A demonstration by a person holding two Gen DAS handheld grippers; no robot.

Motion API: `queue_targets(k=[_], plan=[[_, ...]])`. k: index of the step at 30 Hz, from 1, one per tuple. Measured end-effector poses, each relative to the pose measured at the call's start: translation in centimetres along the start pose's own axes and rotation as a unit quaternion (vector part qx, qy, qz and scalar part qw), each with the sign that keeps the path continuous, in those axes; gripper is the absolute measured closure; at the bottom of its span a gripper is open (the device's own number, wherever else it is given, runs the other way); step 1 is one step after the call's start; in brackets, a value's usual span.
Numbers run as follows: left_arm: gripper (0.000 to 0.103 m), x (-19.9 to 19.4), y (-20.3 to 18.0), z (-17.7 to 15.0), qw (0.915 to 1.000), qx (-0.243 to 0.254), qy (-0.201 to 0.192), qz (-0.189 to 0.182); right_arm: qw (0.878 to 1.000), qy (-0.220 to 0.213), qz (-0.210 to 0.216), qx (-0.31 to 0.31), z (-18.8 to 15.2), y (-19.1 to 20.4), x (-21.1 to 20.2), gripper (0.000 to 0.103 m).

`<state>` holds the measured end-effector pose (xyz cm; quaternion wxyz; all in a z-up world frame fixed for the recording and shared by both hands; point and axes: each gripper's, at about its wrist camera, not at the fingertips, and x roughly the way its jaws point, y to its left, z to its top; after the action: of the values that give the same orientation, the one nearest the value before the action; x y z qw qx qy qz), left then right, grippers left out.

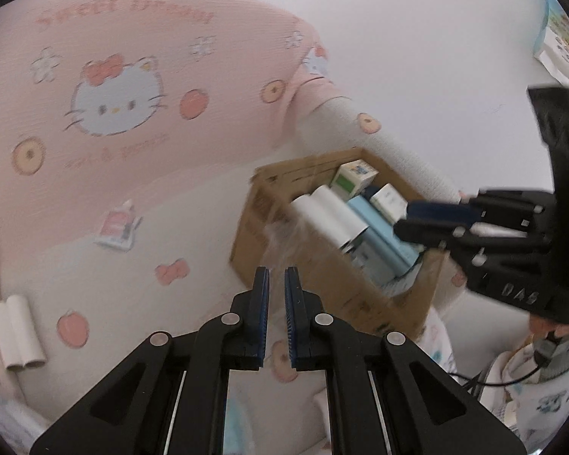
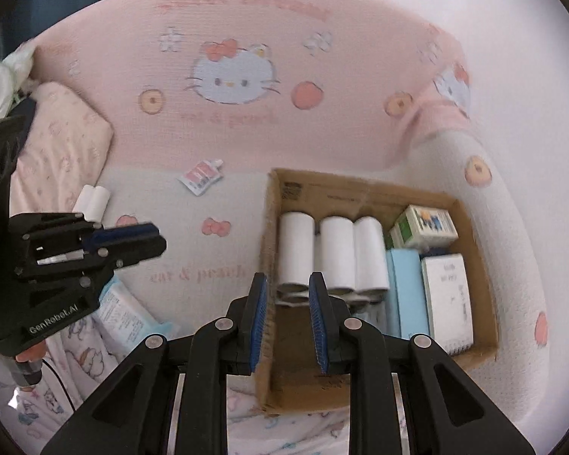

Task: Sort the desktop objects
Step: 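Withdraw the right gripper from the box toward the two paper rolls on the bed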

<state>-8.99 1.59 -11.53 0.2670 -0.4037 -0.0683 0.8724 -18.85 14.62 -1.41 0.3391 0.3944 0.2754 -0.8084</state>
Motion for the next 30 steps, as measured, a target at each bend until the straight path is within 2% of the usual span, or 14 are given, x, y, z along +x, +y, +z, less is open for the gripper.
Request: queue_targets(k=[5,7,11,13,15,18,19,23,26,30], plan=[[0.094,-1.3,3.2,-2.6,0.9988,-0.045,0.0,0.018,0.998,-0.045,0.023,-0.036,1.0,3.8,-0.2,0.084],[0.094,-1.8,5.0,-3.5,0.9969,-0.074,0.0,0.026,0.997,-0.058,0.039,-0.035,1.4,4.9,0.3,0.084],[0.094,-3.1,8.7,-4.4,0.991,-0.126,-0.007,0.043,0.995,-0.079,0.043,-0.047,1.9,7.1,1.5,0.084],[0.094,-3.7,10.7,-4.4,0.9871,-0.152,-0.012,0.05,0.992,-0.087,0.076,-0.044,2.2,8.0,2.3,0.084],[0.094,-4.8,13.1,-4.6,0.9805,-0.185,-0.023,0.063,0.99,-0.077,0.117,-0.035,2.5,8.7,3.6,0.084],[0.094,-5.6,15.7,-4.6,0.9746,-0.208,-0.03,0.077,0.987,-0.066,0.139,-0.033,2.9,10.0,5.3,0.084],[0.094,-5.7,16.5,-4.4,0.9741,-0.207,-0.028,0.087,0.987,-0.067,0.141,-0.036,3.1,10.6,5.9,0.084],[0.094,-5.6,18.8,-3.9,0.9691,-0.174,-0.015,0.175,0.986,-0.065,0.146,-0.053,3.8,12.8,7.8,0.084],[0.091,-5.2,21.2,-3.8,0.9655,-0.202,-0.007,0.165,0.983,-0.068,0.153,-0.071,4.4,14.4,9.0,0.084],[0.084,-4.5,24.9,-4.1,0.9533,-0.274,-0.003,0.127,0.978,-0.05,0.188,-0.069,5.2,15.9,11.3,0.084]])
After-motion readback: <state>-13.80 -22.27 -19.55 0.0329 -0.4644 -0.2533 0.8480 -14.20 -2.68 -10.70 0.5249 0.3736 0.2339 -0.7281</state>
